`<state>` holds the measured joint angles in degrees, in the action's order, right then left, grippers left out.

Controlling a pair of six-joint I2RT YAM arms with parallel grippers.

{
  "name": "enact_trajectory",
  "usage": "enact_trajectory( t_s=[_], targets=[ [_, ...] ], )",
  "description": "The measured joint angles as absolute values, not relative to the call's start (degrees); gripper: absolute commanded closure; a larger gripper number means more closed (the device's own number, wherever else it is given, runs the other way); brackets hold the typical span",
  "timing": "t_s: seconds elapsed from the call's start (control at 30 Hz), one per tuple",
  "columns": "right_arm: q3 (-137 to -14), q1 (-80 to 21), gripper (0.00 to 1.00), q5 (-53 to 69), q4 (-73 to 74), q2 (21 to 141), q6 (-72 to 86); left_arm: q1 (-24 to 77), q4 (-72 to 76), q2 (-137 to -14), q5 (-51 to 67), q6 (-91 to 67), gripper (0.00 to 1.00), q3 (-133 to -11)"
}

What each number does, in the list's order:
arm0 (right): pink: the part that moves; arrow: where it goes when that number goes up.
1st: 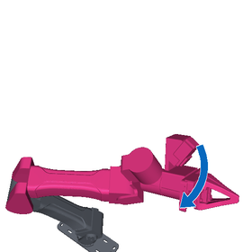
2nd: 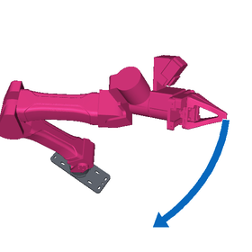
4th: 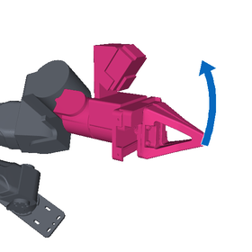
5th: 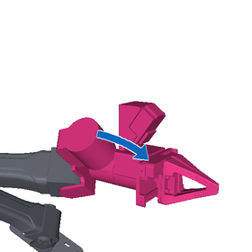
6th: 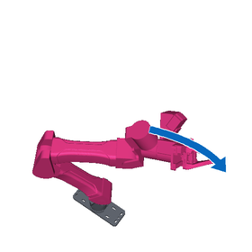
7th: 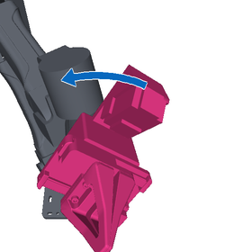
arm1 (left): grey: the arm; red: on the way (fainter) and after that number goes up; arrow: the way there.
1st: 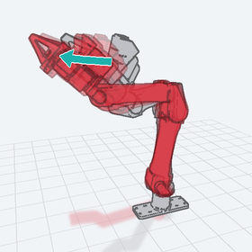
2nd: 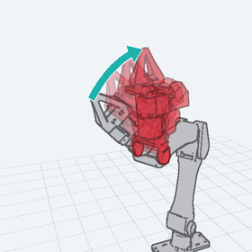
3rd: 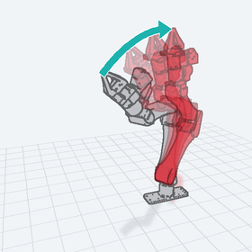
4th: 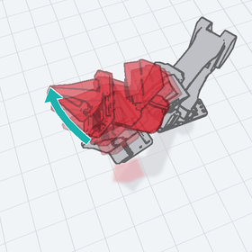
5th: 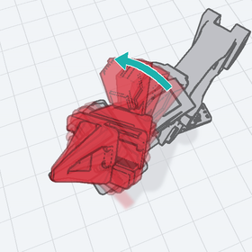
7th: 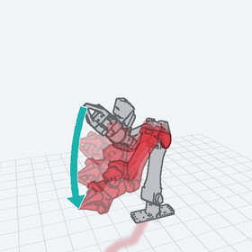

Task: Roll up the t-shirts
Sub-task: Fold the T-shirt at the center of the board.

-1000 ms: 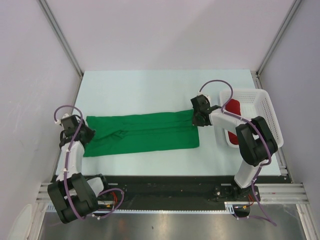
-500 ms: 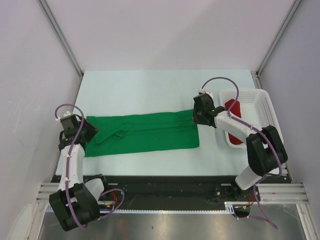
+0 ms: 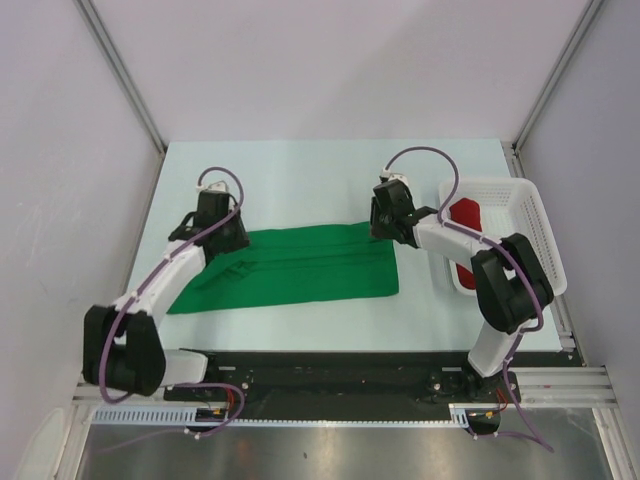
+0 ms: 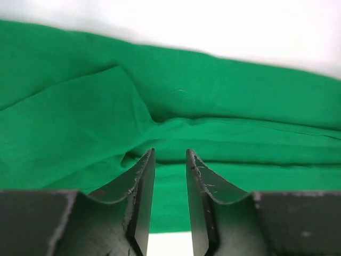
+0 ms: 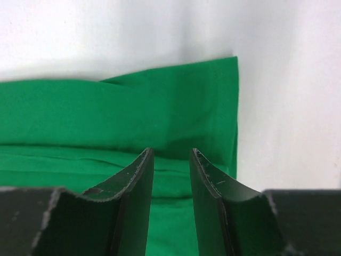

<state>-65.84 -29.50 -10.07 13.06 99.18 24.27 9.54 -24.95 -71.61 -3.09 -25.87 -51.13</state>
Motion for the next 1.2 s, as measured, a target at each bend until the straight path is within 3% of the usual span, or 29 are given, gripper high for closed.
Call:
enact_trajectory(
  t_s=[0.17, 0.4, 0.87, 1.2],
  targets=[
    [-66.4, -30.3, 0.65, -10.1, 12.1, 101.8, 23.9, 12.3, -24.8, -81.3, -7.2, -26.0, 0.77, -53.6],
    [-66.5, -30.9, 0.66, -10.2, 12.5, 103.2, 23.9, 12.9, -23.6, -87.4, -9.8, -26.0, 0.79, -54.5],
    [-66.6, -32.1, 0.69, -10.8, 16.6, 103.4, 23.9, 13.1, -21.8, -89.5, -9.9, -25.9, 0.85, -54.1],
    [-66.2, -32.9, 0.68, -11.4, 18.7, 101.4, 24.0, 13.1, -21.3, -86.3, -8.9, -26.9, 0.86, -47.4]
  ],
)
